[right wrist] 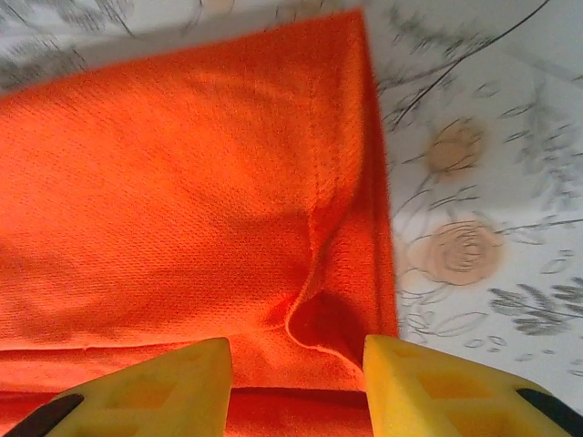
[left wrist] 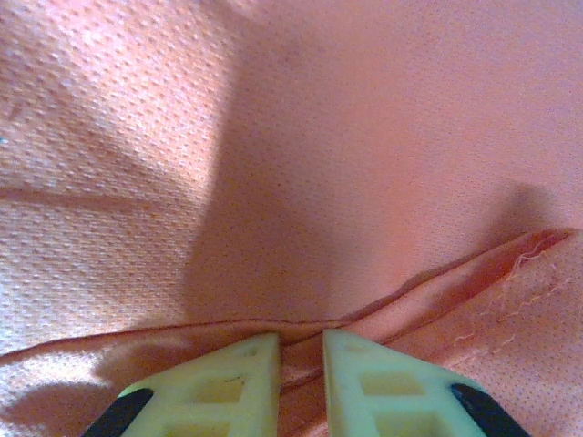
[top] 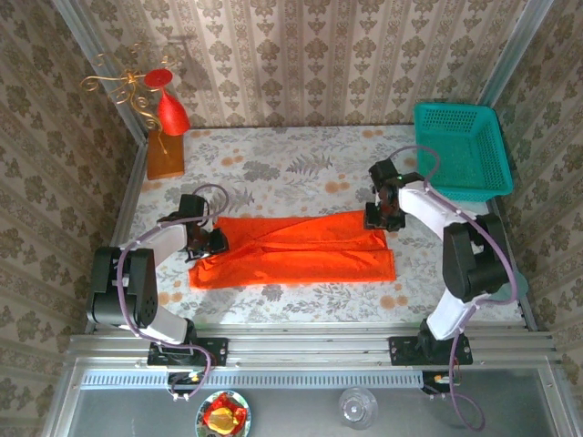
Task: Fold the inside-out t-shirt
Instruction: Smooth out the T-shirt at the center of the table.
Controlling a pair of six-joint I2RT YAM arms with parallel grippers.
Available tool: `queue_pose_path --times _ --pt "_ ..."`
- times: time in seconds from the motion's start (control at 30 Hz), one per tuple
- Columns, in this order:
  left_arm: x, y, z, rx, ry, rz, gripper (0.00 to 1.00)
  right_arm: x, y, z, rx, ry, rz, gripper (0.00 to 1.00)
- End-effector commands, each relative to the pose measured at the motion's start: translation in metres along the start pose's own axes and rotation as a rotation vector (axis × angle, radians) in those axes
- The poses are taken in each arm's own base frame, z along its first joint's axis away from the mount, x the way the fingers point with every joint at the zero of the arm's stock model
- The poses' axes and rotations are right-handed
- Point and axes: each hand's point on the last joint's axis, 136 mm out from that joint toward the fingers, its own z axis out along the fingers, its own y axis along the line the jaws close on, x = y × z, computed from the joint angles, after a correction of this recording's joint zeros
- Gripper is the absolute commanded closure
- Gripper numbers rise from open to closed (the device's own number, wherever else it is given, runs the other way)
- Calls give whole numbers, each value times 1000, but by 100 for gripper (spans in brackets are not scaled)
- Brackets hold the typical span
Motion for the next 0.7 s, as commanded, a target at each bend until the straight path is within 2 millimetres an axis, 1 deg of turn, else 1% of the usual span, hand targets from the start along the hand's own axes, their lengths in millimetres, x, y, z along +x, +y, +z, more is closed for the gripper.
queue_pose_path --times 0.0,0.03,0.13,0.2,0.27,0.3,0.37,0.43,0.53,0.6,0.67 --pt "11 9 -1 -34 35 -32 80 16 -4 22 18 76 13 56" --pt "11 10 -1 -36 36 -32 80 17 -12 24 60 79 18 56" --pt "13 11 0 -43 39 -32 80 19 -48 23 217 80 56 56" --pt "14 13 0 -49 42 -34 80 20 -70 19 280 68 85 56" --pt "13 13 0 -50 40 -32 80 22 -86 15 315 67 110 56" --pt "14 13 0 -51 42 -32 80 23 -92 13 323 70 121 56" --pt "13 13 -1 -51 39 -33 80 23 -93 7 316 63 124 57" --pt "12 11 -2 -43 37 -29 80 23 -84 0 260 49 134 57" --pt "9 7 -4 -33 26 -24 79 20 -52 -10 108 16 136 59" --pt "7 5 -6 -27 19 -20 79 17 -22 -14 -12 1 124 62" --pt "6 2 -7 -20 17 -18 79 15 10 -14 -136 1 106 65"
